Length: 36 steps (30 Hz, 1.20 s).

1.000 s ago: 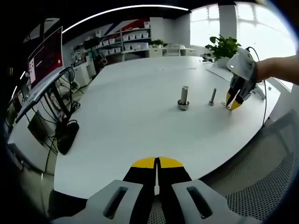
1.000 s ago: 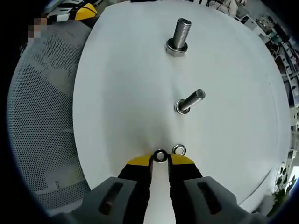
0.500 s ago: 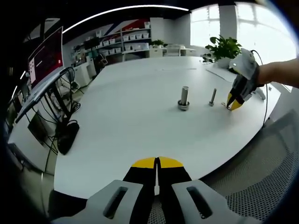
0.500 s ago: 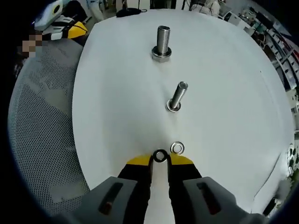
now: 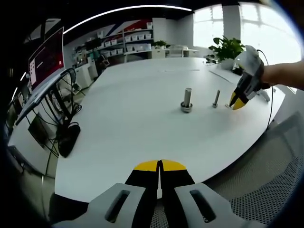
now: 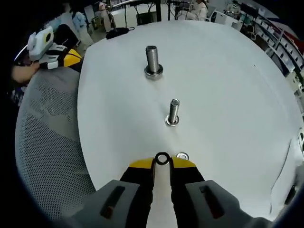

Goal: Place the washer onto the threaded stud by aligning its center hole with the stud, sliding it down to the base, and recovering from edge contact or off-axis alignment until the washer reaches the visible bottom stop.

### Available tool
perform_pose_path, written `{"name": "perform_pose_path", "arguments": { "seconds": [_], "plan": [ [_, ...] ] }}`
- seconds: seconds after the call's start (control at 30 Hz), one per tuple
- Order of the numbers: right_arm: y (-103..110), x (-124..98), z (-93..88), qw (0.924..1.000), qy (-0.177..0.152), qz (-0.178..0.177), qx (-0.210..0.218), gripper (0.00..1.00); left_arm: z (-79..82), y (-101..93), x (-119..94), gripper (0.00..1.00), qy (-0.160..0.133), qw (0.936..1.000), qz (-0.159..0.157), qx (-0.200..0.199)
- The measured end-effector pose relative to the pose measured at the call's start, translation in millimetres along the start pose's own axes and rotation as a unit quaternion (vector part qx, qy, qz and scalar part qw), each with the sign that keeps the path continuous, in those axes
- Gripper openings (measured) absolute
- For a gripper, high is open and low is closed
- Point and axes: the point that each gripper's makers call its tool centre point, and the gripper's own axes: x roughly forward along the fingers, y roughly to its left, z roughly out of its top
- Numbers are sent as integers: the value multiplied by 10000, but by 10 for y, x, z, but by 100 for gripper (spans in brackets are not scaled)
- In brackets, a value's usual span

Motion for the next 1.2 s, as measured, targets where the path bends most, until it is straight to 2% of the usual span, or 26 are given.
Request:
{"name": "perform_pose_path", "arguments": {
  "seconds": [0.13,0.23,0.57,0.9,1.2],
  "plan": [
    [-56,-66,106,9999,-52,-96,-131,14,-4,-4,4,0,5,10000,-9,4],
    [-89,-98,174,9998,-106,-130,-136,14,-39,-21,16,0,120,9999,-57,35],
    [-146,-205,448,9988,-324,-248,-277,14,-22,-12,9,0,60,10000,-34,10],
    [-156,-199,570,9984,-397,-226,-322,14,-9,-11,-3,0,35,10000,-17,-14],
    [-140,-170,609,9984,-346,-179,-406,14,-23,-14,6,0,62,10000,-35,2]
  ]
}}
